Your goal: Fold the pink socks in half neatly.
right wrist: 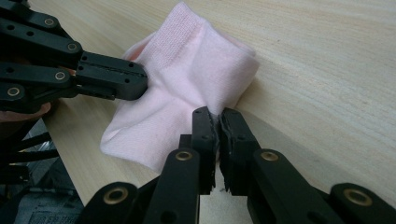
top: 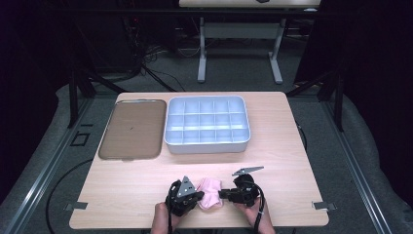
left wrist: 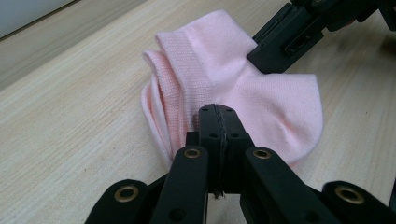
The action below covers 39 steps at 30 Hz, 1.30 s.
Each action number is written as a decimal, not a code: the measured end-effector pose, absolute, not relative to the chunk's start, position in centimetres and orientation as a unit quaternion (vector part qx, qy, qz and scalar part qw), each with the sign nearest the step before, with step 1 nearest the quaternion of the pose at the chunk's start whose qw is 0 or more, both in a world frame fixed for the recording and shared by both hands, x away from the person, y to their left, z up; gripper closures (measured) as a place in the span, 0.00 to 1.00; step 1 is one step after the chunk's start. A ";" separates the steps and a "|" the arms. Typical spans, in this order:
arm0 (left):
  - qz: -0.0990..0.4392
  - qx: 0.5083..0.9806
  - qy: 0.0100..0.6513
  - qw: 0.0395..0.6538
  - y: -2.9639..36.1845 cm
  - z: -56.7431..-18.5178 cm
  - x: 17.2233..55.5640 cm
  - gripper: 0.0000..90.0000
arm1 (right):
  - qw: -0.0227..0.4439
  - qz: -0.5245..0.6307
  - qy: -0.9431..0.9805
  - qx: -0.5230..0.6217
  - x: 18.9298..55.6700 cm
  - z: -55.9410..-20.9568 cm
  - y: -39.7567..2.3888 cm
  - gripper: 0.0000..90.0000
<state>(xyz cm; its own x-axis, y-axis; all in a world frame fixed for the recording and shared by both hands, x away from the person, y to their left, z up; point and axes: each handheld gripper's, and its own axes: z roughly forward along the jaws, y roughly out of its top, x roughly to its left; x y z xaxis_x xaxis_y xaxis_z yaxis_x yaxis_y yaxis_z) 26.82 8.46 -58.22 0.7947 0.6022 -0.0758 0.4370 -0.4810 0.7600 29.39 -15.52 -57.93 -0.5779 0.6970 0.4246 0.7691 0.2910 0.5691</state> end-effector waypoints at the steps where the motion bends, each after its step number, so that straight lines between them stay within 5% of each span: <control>1: 0.096 0.852 0.307 0.413 8.6 -58.3 26.9 1.00 | 0.044 -0.379 -0.806 -0.453 29.3 -57.8 -15.6 0.95; 28: 0.073 0.842 0.324 0.425 6.0 -58.5 27.0 1.00 | 0.038 -0.430 -0.795 -0.427 28.5 -54.7 -15.0 0.95; 39: 0.081 0.825 0.328 0.453 8.2 -56.9 26.8 0.97 | 0.026 -0.423 -0.795 -0.434 28.4 -54.9 -15.9 0.95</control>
<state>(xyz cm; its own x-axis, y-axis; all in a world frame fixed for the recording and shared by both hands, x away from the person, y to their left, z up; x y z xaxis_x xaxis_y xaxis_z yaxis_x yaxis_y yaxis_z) 26.83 8.17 -56.89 0.7719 0.6142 -0.1640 0.4682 -0.3749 0.8001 28.42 -15.87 -54.87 -0.6215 0.6689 0.4078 0.7123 0.2658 0.6497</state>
